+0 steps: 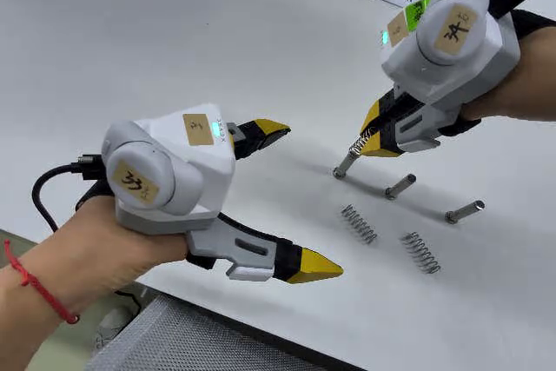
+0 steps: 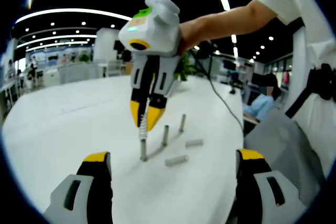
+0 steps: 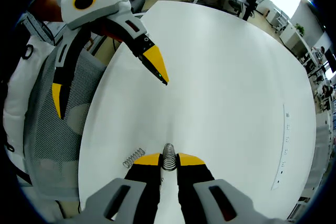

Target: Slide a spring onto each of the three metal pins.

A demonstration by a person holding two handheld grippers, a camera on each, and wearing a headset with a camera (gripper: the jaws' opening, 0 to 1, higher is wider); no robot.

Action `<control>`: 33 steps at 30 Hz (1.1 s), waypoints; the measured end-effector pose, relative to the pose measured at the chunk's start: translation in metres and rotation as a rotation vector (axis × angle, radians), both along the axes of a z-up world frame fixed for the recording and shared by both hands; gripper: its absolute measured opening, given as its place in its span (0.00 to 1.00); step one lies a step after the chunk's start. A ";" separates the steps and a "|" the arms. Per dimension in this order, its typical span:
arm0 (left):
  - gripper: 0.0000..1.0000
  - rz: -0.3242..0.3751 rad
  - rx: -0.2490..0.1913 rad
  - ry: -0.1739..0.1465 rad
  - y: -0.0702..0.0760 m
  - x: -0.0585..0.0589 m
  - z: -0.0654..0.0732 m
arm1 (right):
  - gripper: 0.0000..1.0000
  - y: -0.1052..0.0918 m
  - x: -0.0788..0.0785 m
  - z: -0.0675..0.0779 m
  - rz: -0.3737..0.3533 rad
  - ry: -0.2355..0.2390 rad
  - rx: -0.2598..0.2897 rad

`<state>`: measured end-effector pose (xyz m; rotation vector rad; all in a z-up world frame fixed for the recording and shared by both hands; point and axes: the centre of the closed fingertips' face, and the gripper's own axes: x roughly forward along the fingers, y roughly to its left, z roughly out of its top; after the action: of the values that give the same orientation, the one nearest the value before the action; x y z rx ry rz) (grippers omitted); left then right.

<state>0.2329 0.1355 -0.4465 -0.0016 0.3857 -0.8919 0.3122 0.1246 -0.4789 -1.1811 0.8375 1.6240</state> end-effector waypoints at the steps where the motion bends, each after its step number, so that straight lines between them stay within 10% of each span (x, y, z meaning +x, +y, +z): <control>1: 1.00 0.000 -0.001 -0.001 0.000 0.000 0.000 | 0.12 0.000 0.000 0.000 0.000 -0.001 -0.001; 33: 0.98 0.005 -0.019 0.002 -0.001 0.001 -0.001 | 0.12 0.002 -0.006 -0.028 0.018 -0.006 -0.038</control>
<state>0.2335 0.1341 -0.4471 -0.0211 0.3787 -0.8910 0.3067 0.1262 -0.5069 -1.2227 0.8600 1.6248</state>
